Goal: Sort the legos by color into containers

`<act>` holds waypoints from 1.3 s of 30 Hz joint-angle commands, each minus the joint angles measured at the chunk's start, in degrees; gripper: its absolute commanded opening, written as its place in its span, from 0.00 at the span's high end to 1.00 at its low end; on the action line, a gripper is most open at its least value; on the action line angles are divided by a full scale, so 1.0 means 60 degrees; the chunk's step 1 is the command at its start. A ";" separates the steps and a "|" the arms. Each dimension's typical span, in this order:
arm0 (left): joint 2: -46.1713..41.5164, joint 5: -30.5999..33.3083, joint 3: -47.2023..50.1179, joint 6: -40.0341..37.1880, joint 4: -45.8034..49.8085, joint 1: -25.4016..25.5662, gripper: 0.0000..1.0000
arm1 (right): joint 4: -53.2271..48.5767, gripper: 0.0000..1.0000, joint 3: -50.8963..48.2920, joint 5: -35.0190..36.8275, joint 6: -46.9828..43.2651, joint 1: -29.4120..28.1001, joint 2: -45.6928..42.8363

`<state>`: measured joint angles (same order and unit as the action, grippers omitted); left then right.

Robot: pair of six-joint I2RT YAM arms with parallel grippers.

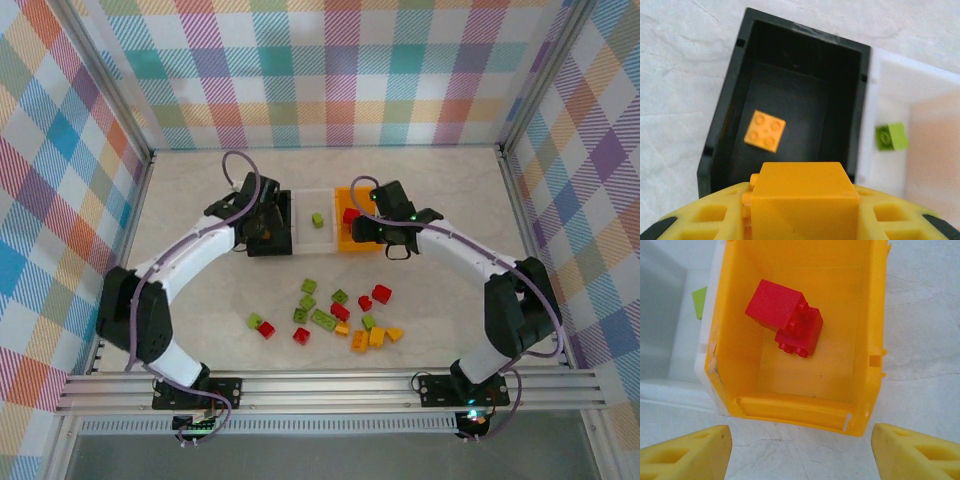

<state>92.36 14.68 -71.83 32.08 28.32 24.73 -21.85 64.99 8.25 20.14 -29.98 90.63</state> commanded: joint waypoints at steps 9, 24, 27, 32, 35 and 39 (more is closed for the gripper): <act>0.2597 0.0045 -0.2101 0.0130 0.0573 -0.0533 0.57 | 0.0214 0.25 -0.0664 -0.0587 0.0188 -0.0013 -0.0802; 0.0472 -0.1186 -0.0662 0.0478 -0.0331 -0.0075 0.10 | 0.0260 0.25 -0.1266 -0.2552 -0.0340 -0.1769 -0.0593; -0.0429 -0.1459 0.0156 0.0572 -0.0427 0.0100 0.07 | 0.0125 0.25 -0.1034 -0.2171 -0.0281 -0.2387 -0.0114; -0.1991 -0.1562 0.1667 0.0663 -0.0450 0.0563 0.00 | -0.0203 0.26 -0.1013 -0.1425 -0.0281 -0.2952 0.0522; -0.2883 -0.1572 0.2622 0.0813 -0.0537 0.0783 0.00 | -0.0148 0.27 -0.1116 -0.1099 -0.0255 -0.3060 0.0818; -0.3701 -0.1695 0.3533 0.0978 -0.0436 0.0815 0.00 | -0.0051 0.30 -0.1114 -0.0923 -0.0193 -0.3104 0.1172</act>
<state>72.82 5.32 -52.93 36.64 25.43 29.32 -21.93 57.82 0.67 19.03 -48.21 96.36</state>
